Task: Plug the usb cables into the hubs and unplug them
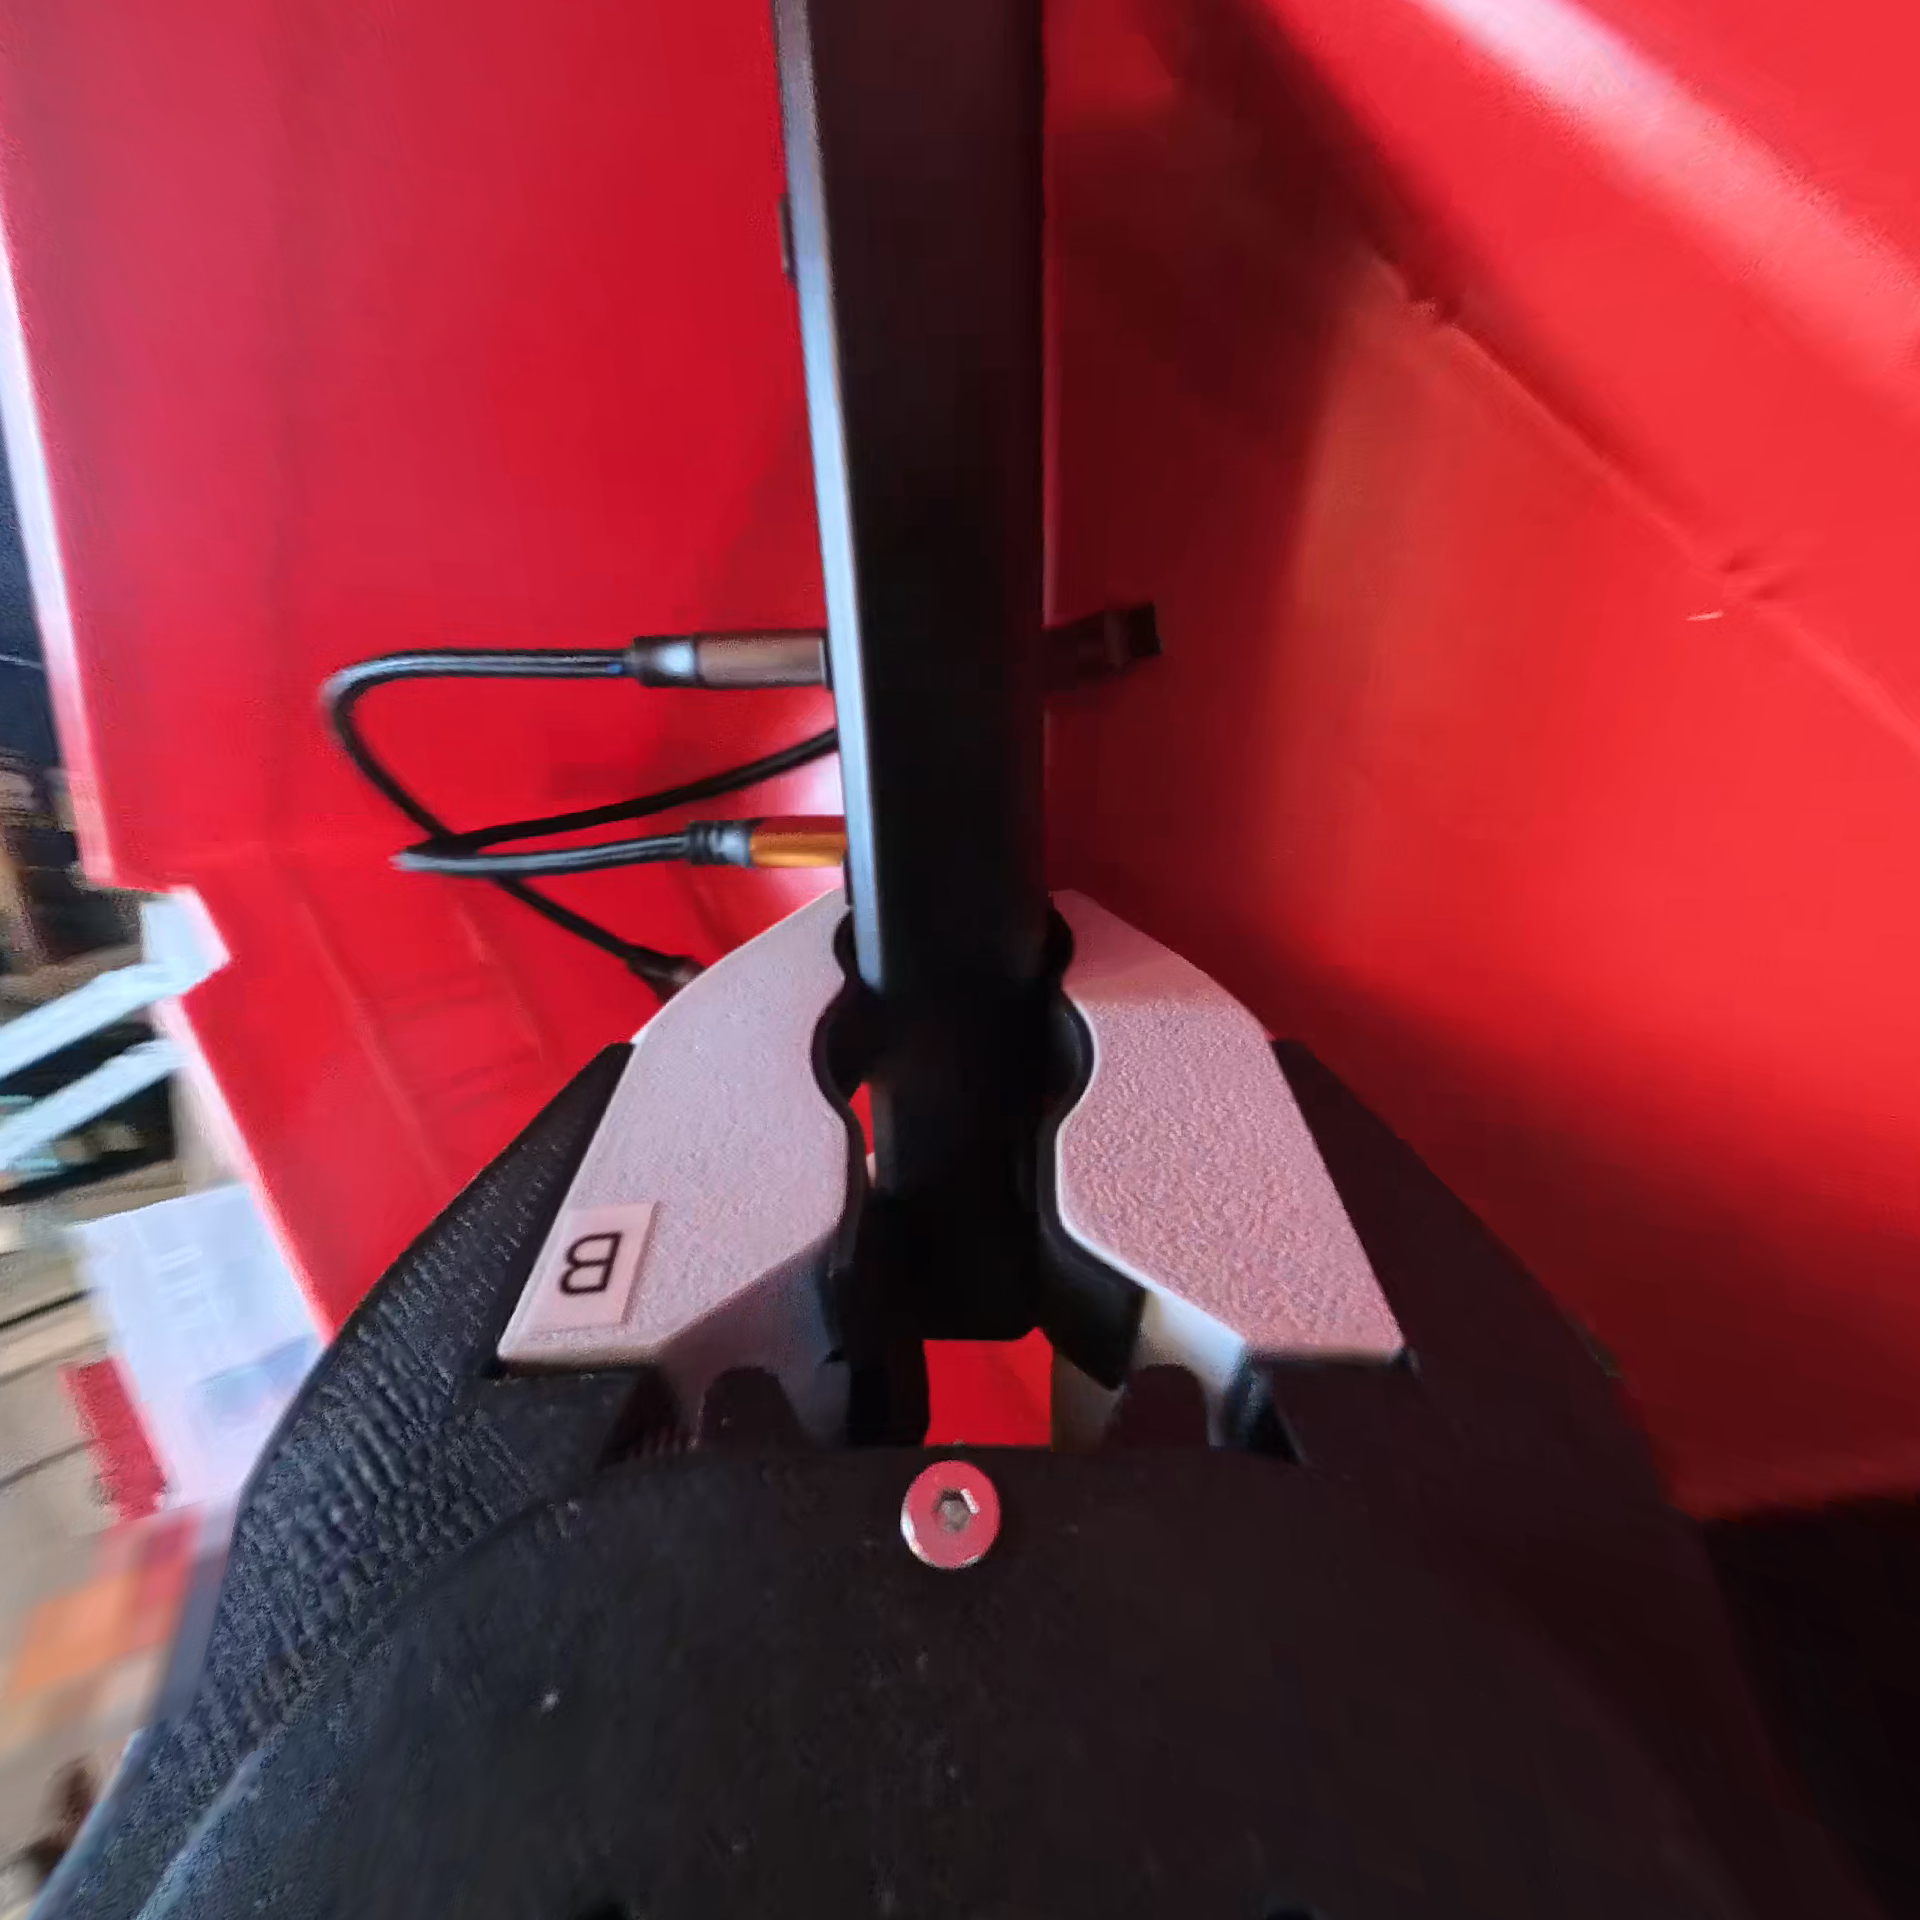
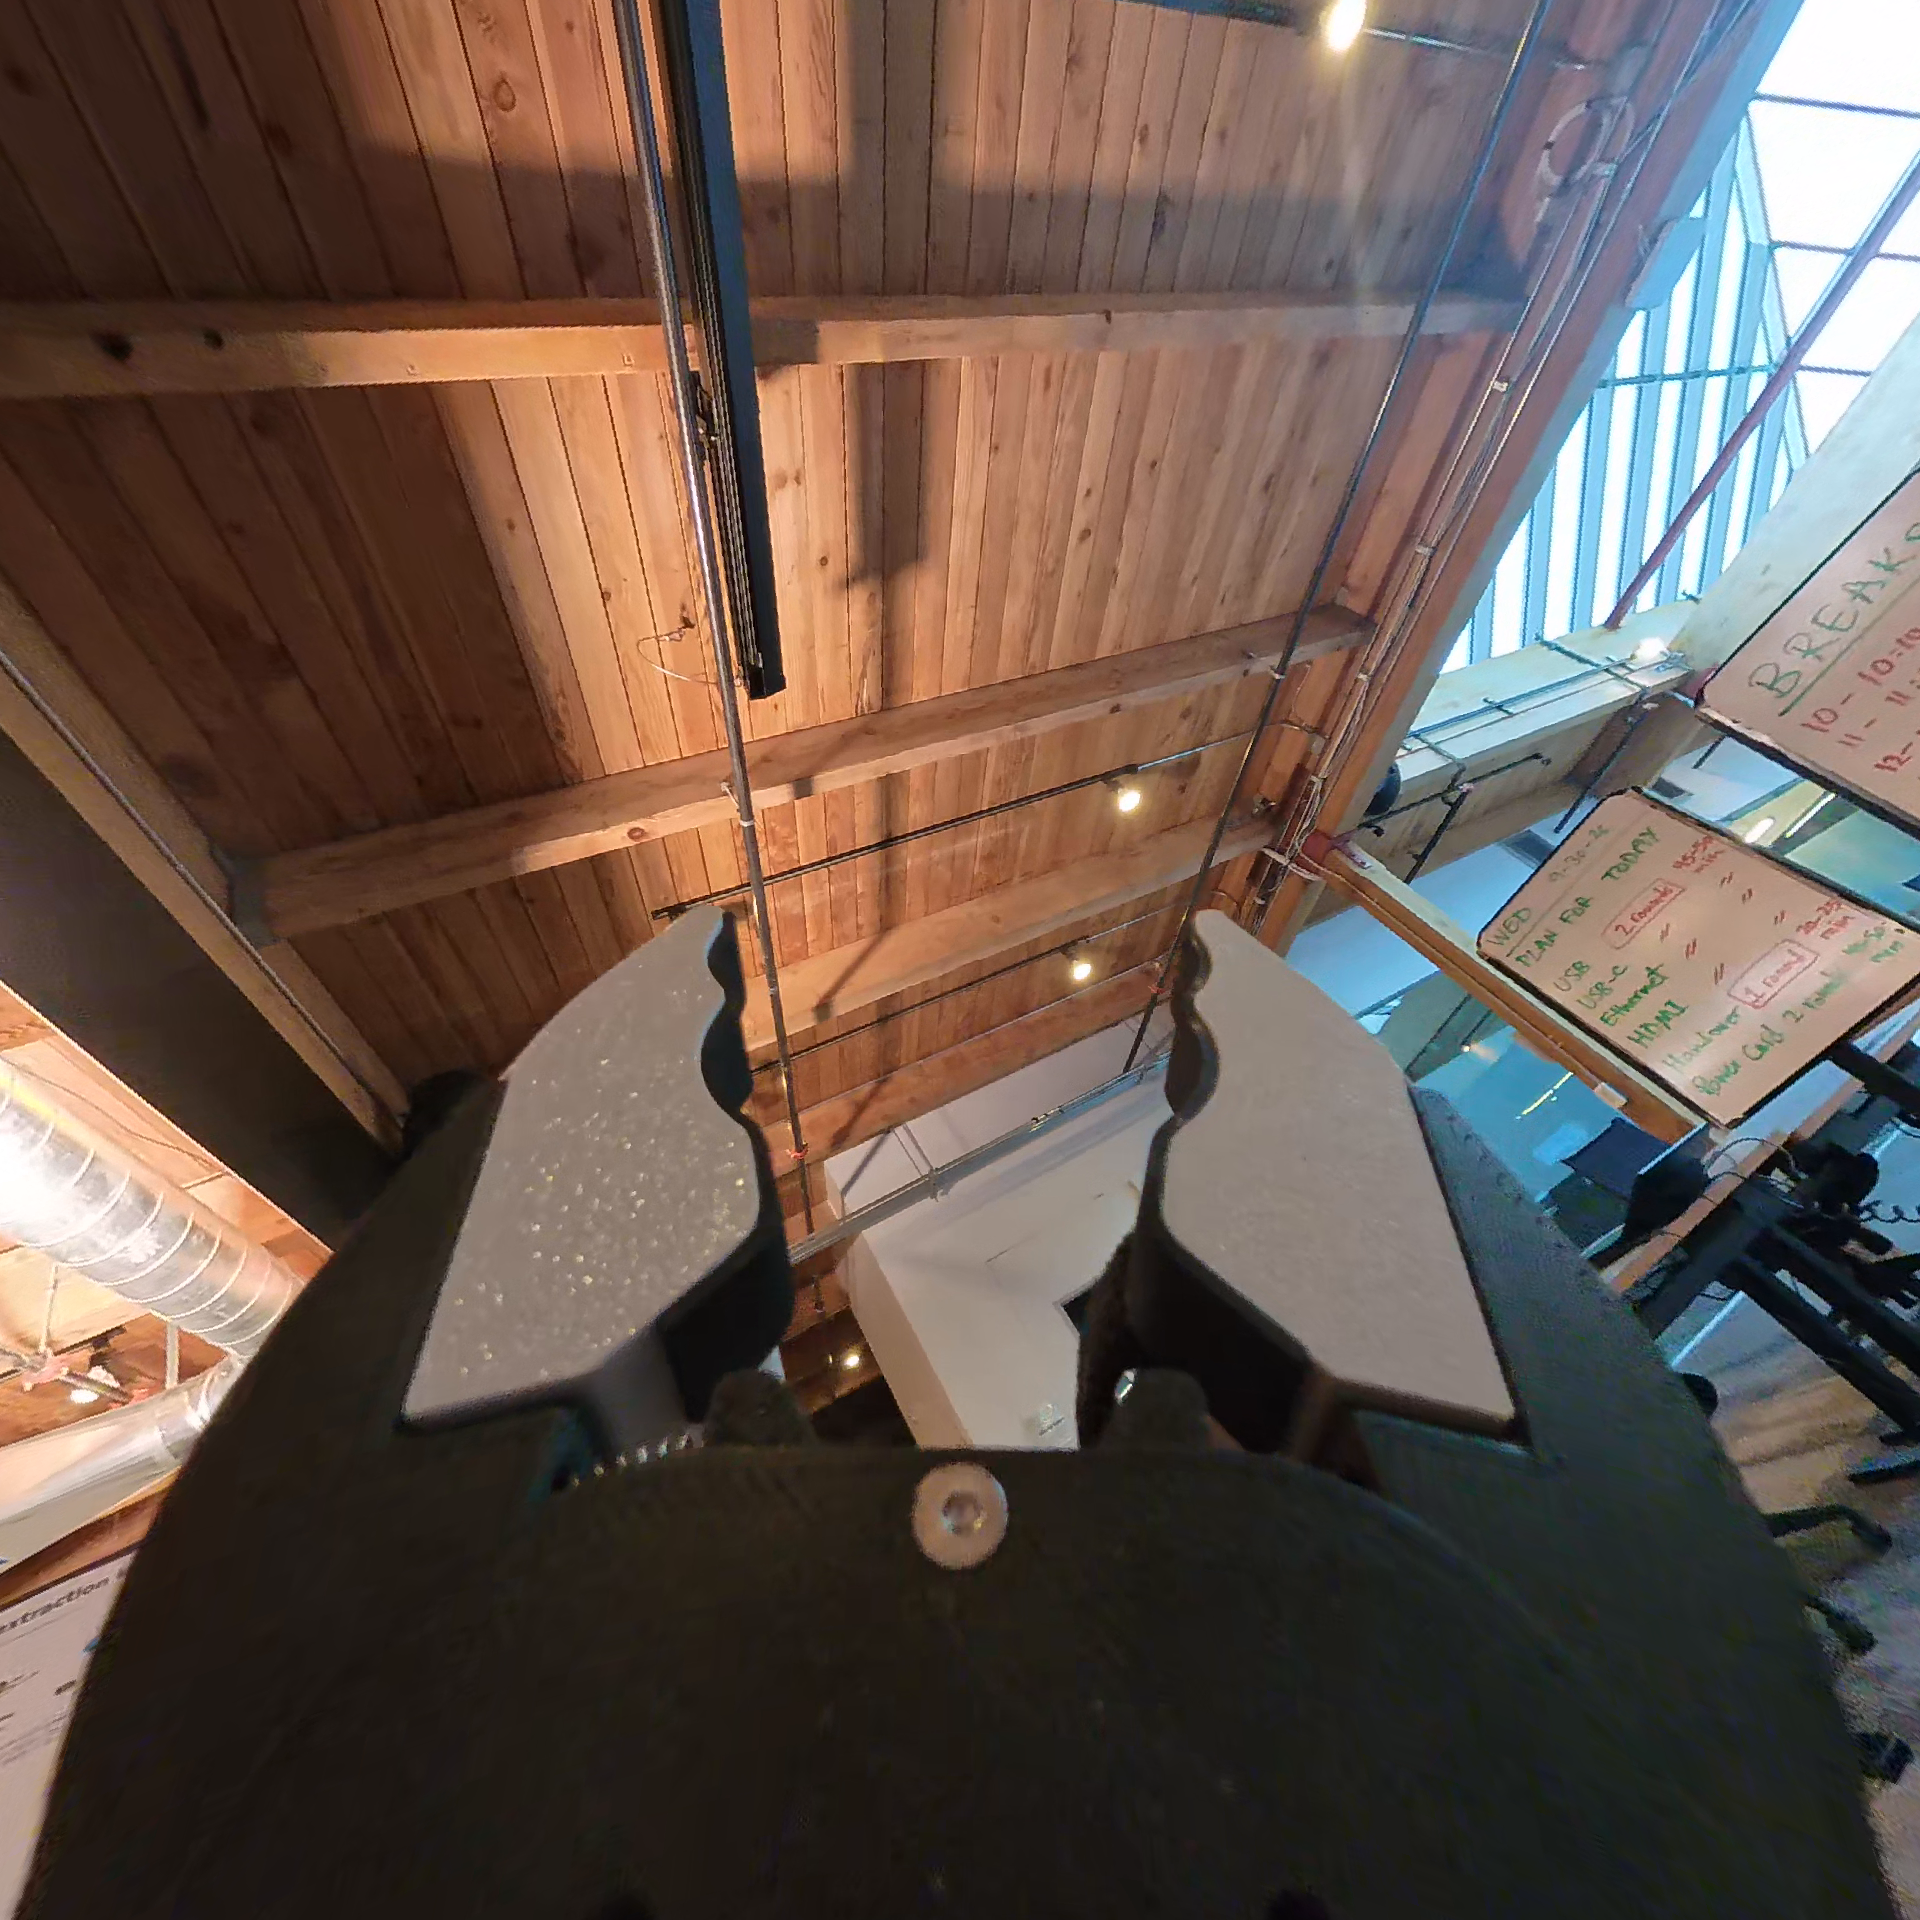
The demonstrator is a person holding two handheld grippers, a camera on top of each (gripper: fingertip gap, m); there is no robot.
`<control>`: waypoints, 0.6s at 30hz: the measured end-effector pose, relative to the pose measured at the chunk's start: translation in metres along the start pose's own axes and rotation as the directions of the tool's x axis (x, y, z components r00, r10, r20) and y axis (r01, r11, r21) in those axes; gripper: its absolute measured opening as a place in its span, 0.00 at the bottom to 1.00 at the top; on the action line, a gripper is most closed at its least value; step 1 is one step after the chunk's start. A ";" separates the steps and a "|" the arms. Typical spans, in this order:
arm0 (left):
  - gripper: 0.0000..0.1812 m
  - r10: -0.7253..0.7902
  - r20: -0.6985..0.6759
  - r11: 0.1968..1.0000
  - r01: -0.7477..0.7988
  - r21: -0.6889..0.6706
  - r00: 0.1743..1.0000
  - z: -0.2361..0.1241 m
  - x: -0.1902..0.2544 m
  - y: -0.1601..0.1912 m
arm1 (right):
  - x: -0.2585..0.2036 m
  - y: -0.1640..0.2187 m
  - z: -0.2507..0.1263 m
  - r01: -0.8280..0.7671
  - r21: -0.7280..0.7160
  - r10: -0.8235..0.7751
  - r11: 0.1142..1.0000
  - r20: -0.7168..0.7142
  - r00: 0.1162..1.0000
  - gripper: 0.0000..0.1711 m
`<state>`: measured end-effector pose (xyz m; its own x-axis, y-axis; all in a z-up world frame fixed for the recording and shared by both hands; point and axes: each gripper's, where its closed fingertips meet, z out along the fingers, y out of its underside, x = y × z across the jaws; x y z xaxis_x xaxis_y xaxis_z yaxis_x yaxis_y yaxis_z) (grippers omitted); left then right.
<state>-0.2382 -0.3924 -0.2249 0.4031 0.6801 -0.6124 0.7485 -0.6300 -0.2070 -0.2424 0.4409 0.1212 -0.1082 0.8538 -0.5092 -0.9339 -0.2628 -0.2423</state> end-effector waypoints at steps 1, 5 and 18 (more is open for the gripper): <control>0.17 0.049 0.062 0.998 -0.051 0.025 0.997 0.003 -0.005 -0.001 | 0.000 -0.001 0.000 0.000 0.001 0.000 1.000 0.001 1.000 0.46; 0.17 0.123 0.149 0.992 -0.127 0.017 0.981 0.004 -0.014 0.002 | -0.001 -0.002 0.000 0.003 0.003 -0.003 1.000 0.003 1.000 0.45; 0.16 -0.043 0.729 0.937 -0.226 0.266 0.683 -0.145 -0.101 -0.044 | -0.034 0.013 -0.001 -0.065 -0.043 0.069 0.997 0.098 0.993 0.41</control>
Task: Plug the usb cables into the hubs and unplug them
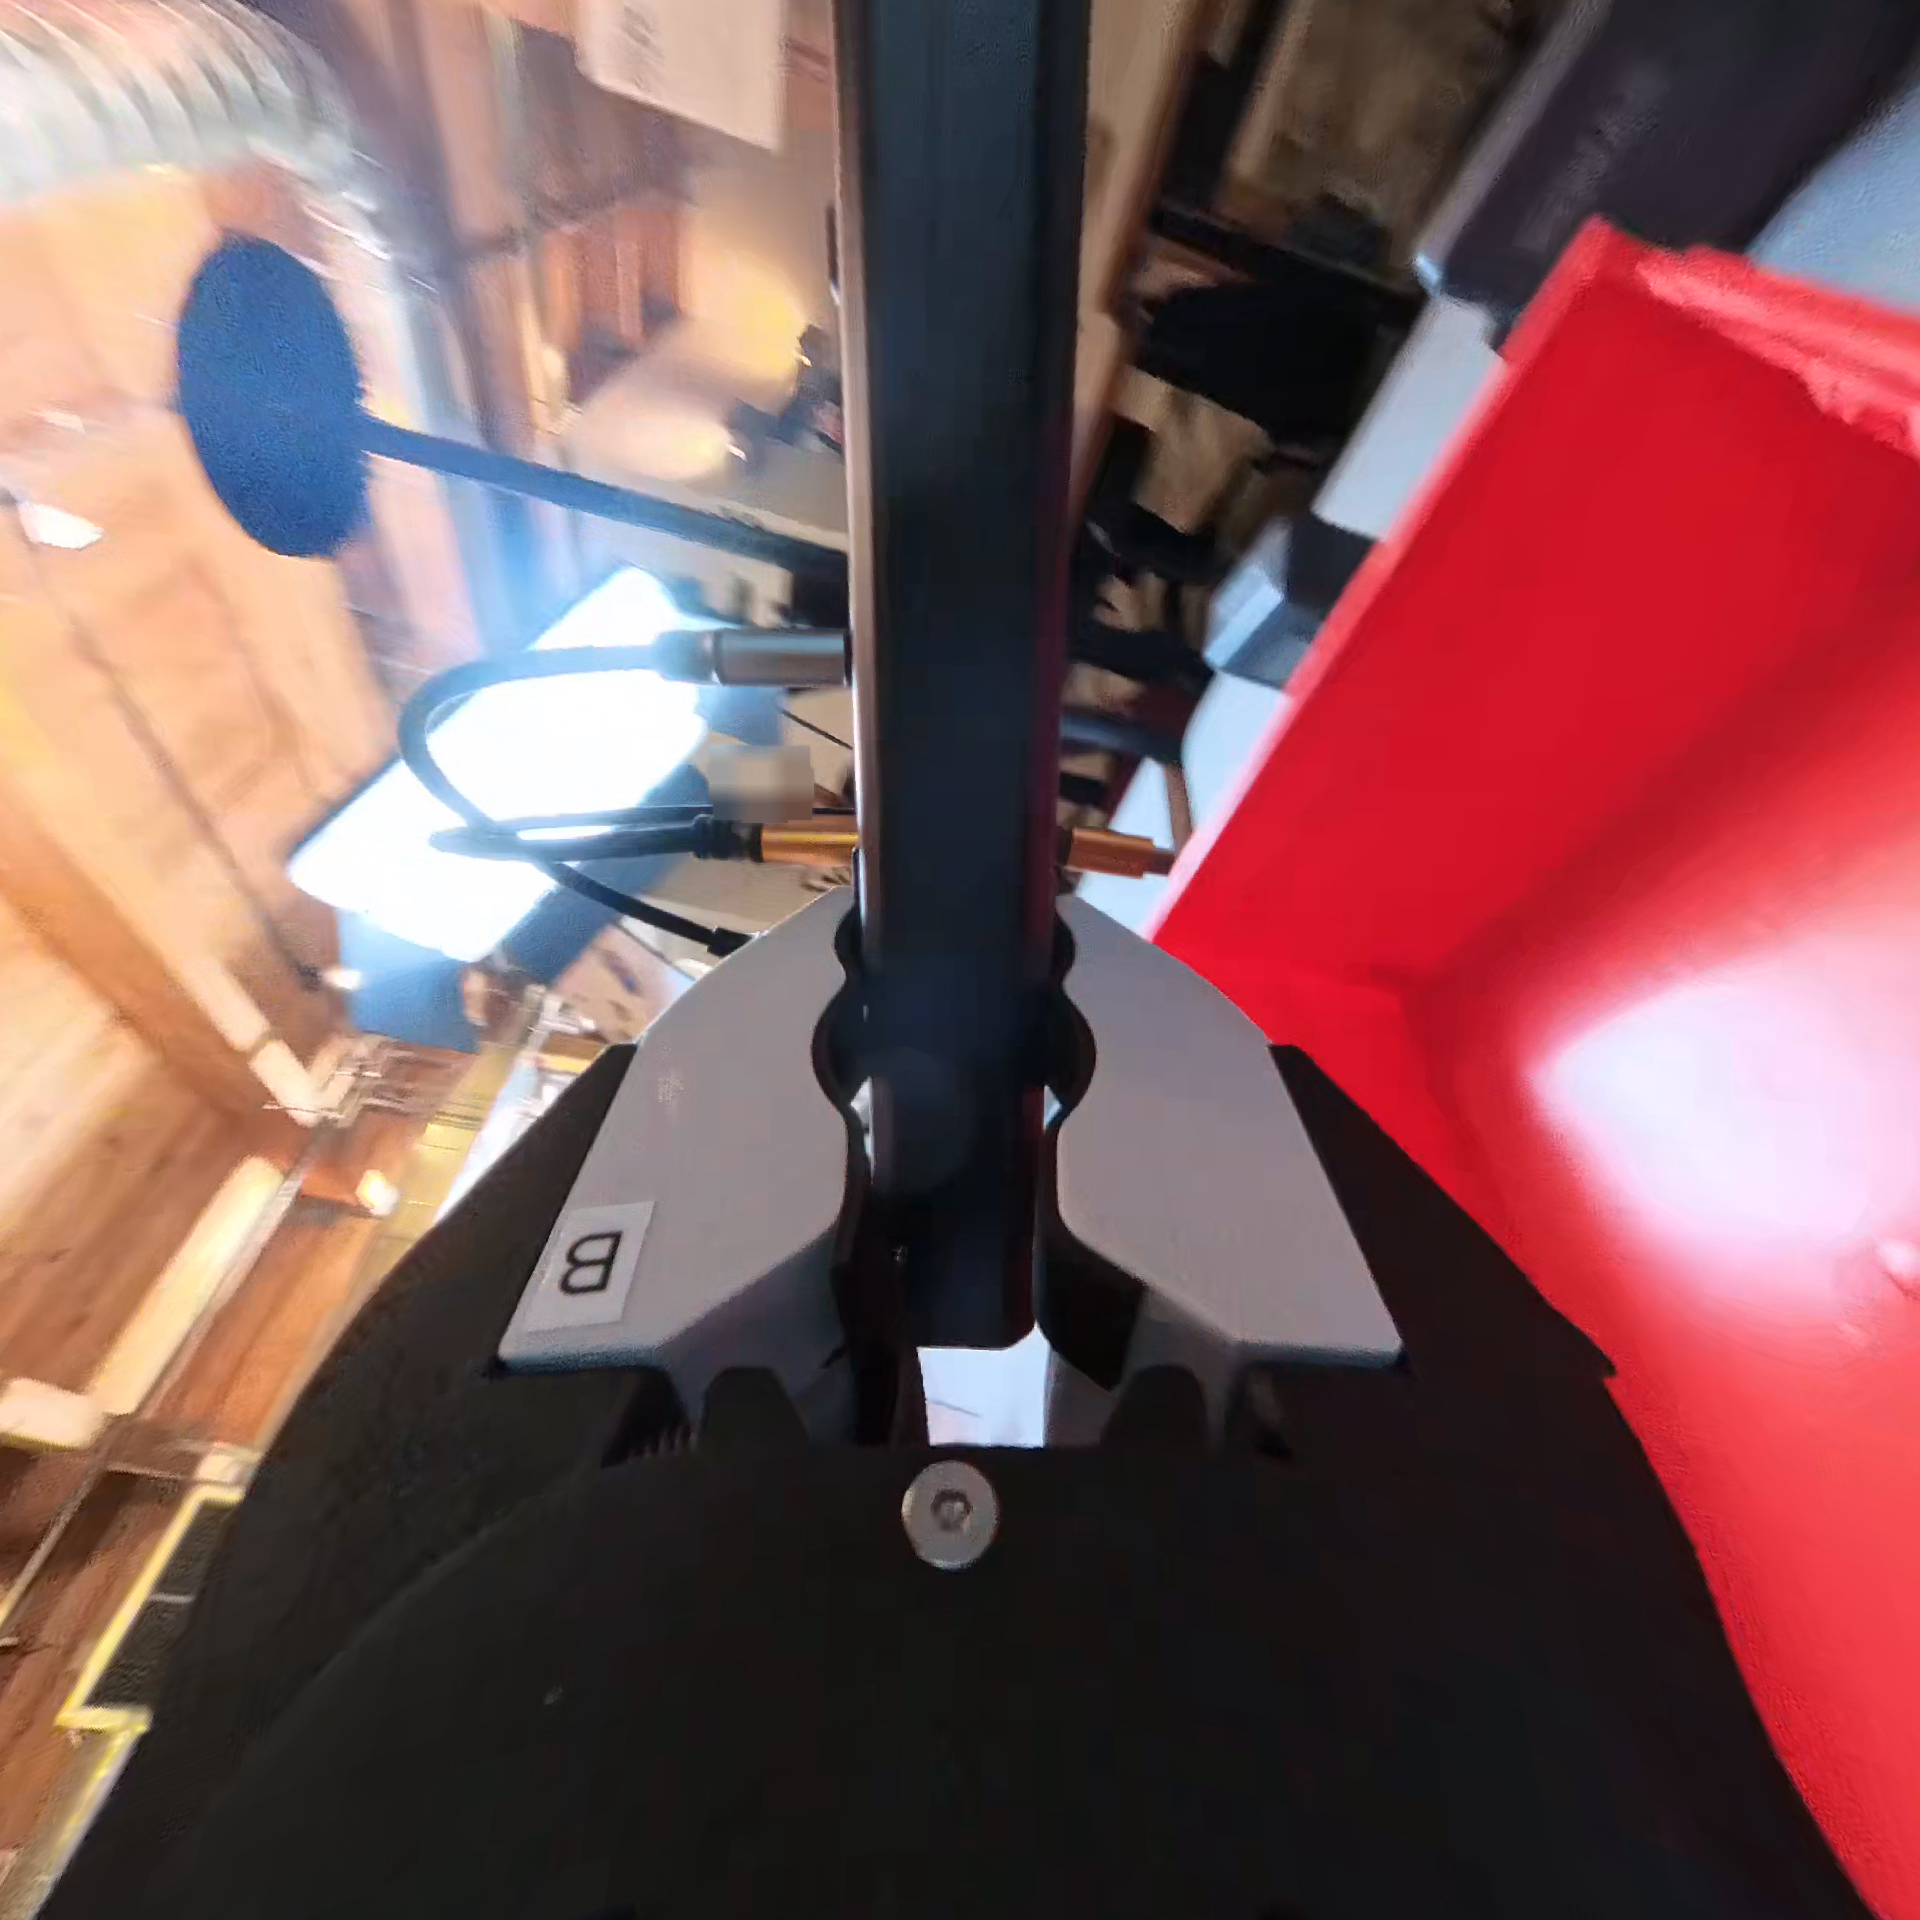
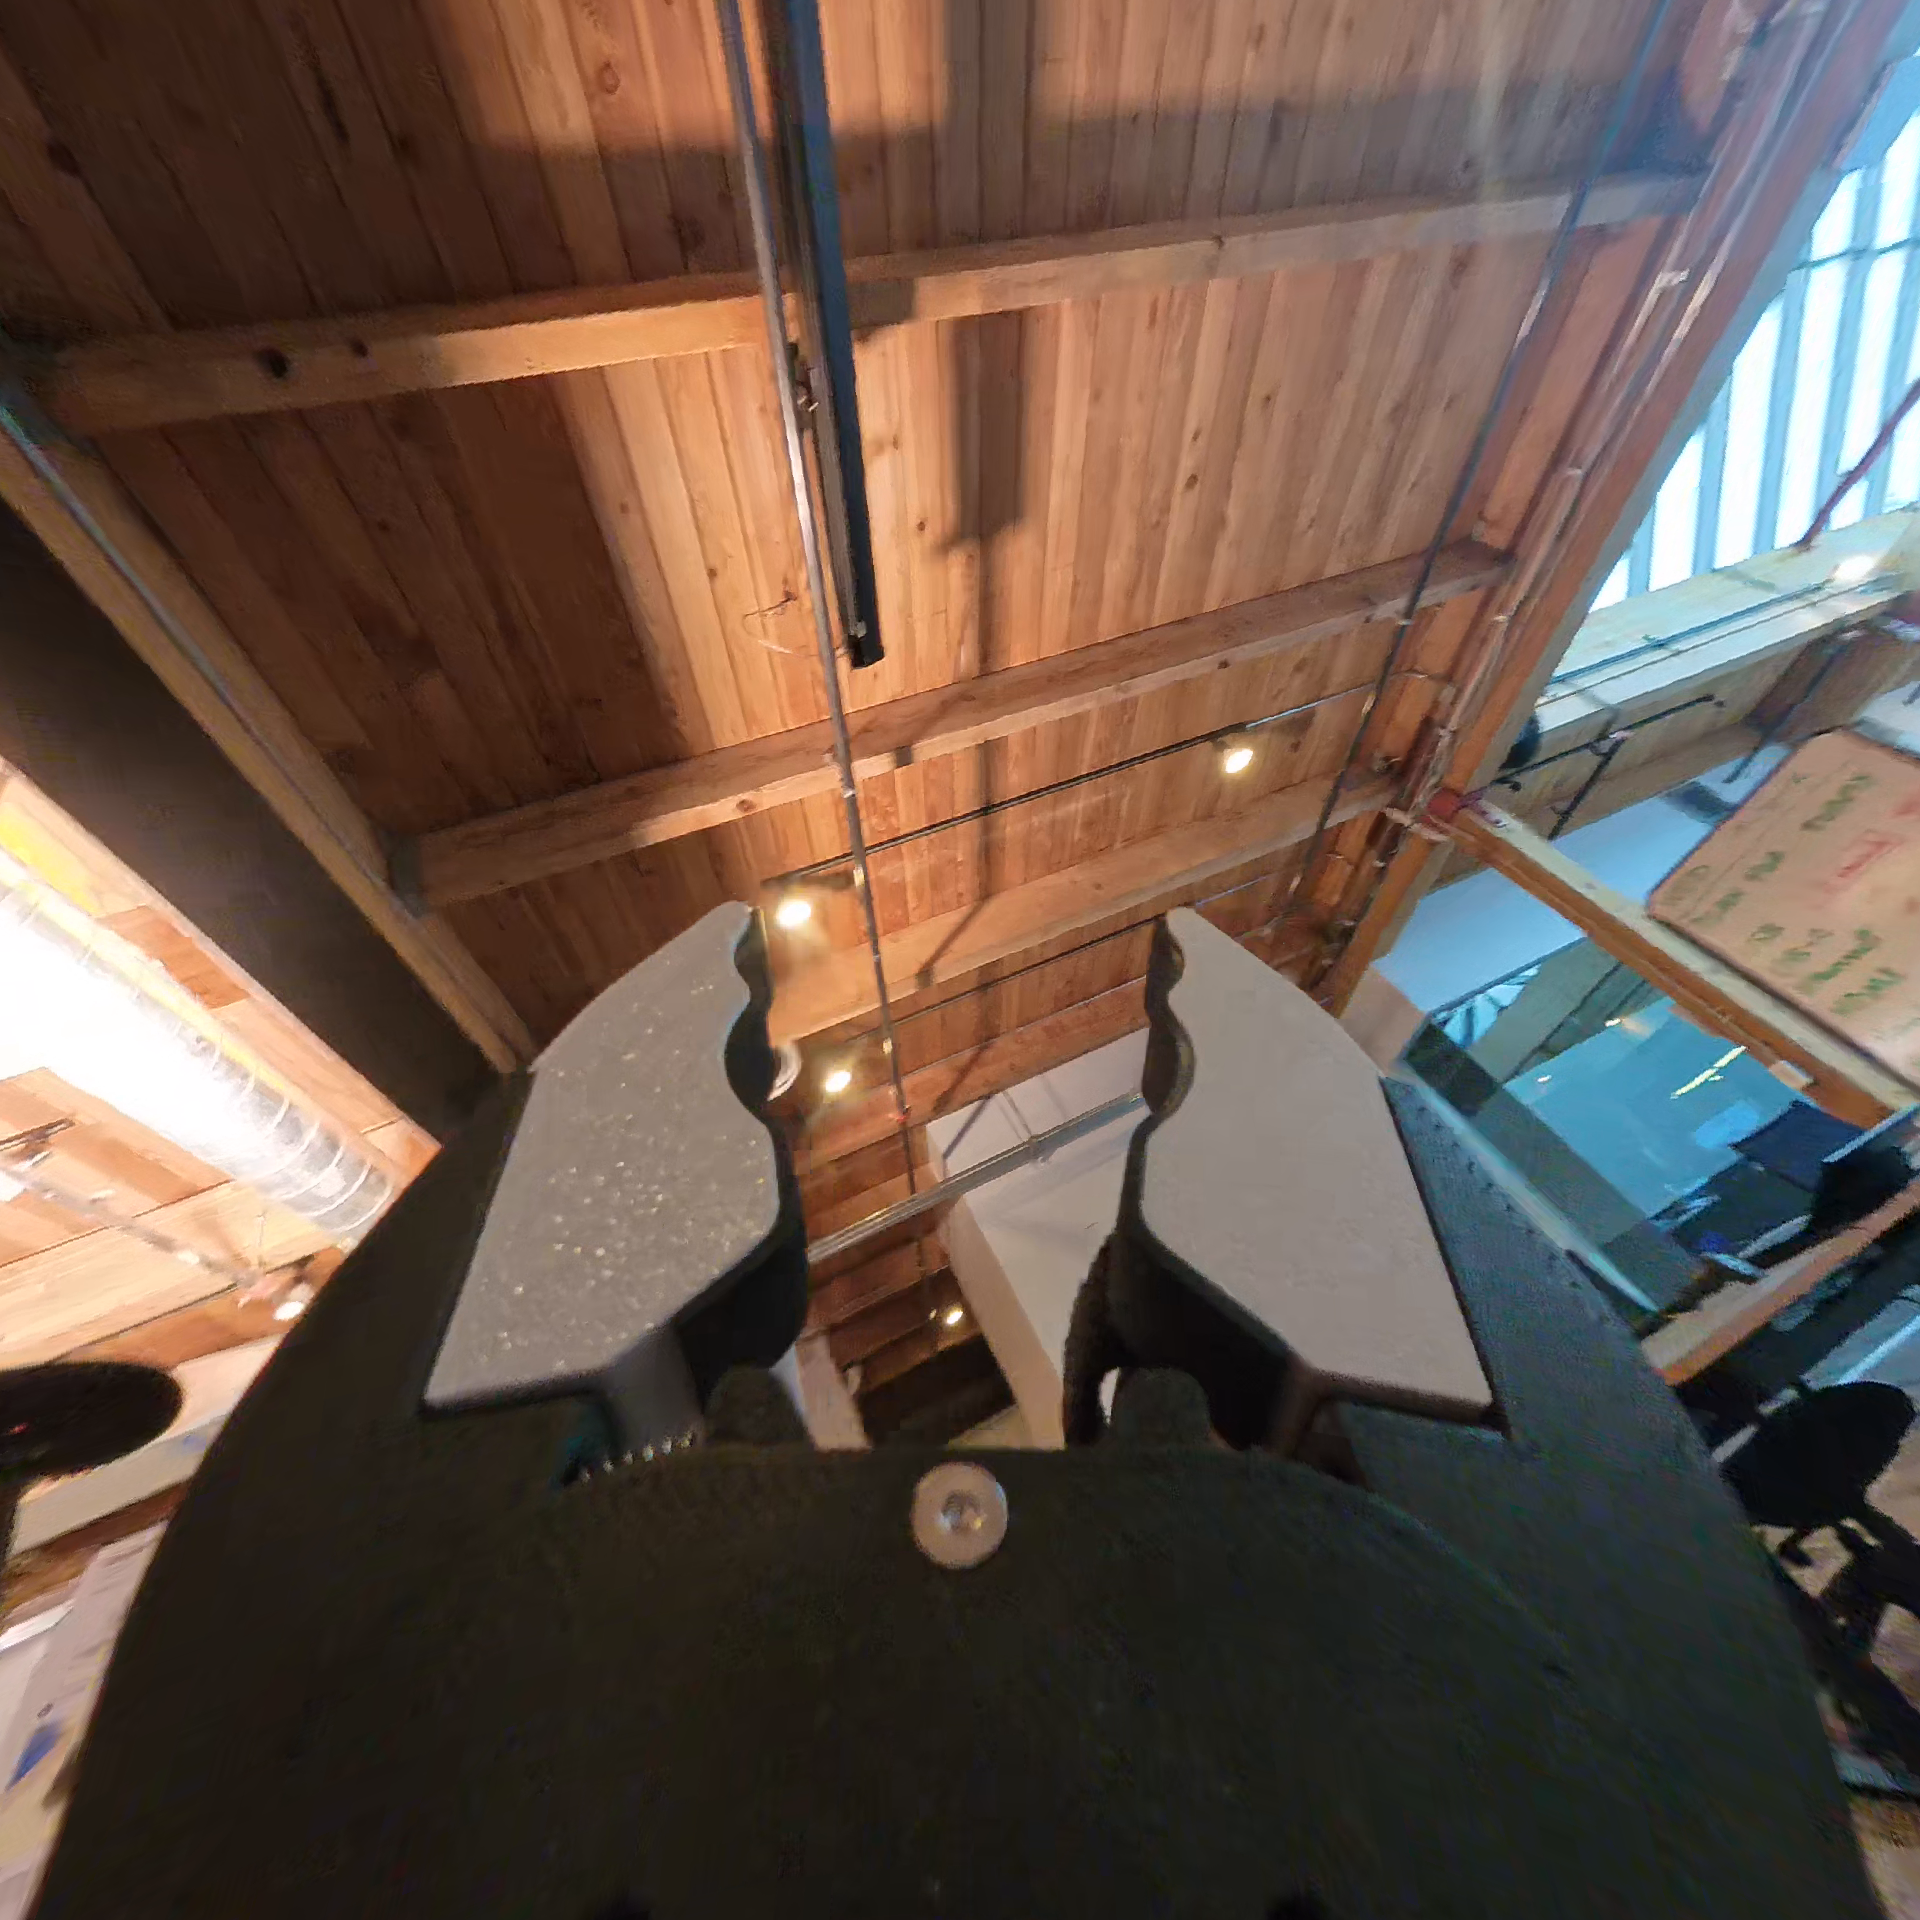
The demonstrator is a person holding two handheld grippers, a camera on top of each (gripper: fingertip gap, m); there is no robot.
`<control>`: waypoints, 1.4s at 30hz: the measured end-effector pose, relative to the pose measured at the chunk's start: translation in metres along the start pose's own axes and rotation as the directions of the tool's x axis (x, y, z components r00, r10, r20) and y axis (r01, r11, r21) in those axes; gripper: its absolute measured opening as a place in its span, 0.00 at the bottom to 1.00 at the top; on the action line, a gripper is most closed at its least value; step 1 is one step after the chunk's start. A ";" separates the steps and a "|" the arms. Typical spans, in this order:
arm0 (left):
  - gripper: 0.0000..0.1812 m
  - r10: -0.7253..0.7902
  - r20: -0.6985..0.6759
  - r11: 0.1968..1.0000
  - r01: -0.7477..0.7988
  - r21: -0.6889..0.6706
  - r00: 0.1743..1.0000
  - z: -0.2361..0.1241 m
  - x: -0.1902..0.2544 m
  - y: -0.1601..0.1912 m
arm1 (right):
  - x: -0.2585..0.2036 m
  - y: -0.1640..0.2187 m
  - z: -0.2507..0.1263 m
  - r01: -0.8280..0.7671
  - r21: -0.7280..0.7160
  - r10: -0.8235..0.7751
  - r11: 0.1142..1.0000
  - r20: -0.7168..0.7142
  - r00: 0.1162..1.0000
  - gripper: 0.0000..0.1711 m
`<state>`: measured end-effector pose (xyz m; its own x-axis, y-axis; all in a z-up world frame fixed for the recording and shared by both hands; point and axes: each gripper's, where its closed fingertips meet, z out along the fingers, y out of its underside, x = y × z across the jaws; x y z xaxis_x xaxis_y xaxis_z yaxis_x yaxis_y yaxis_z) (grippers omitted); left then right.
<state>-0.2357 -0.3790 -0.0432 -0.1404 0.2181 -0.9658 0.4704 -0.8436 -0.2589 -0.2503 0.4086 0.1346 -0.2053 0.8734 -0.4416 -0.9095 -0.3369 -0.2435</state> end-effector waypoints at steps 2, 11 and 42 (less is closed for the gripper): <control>0.16 0.012 0.104 0.997 -0.020 0.079 0.994 -0.013 -0.029 -0.025 | -0.024 0.016 0.004 -0.022 -0.081 0.029 0.996 0.077 0.997 0.40; 0.17 0.233 0.271 0.852 -0.331 0.406 0.934 -0.072 -0.036 -0.166 | -0.189 0.123 -0.063 0.058 -0.821 0.532 0.568 0.420 0.735 0.38; 0.47 -0.649 -0.670 0.176 0.927 0.331 0.362 -0.149 -0.003 -0.224 | -0.312 0.179 -0.274 -0.125 -0.813 0.800 -0.569 -0.582 0.144 0.18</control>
<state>-0.2104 -0.1178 0.0150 0.2274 0.9546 -0.1923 -0.3359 -0.1084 -0.9356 -0.2503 -0.0207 -0.0080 -0.5469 -0.3484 -0.7613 0.8369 -0.2030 -0.5083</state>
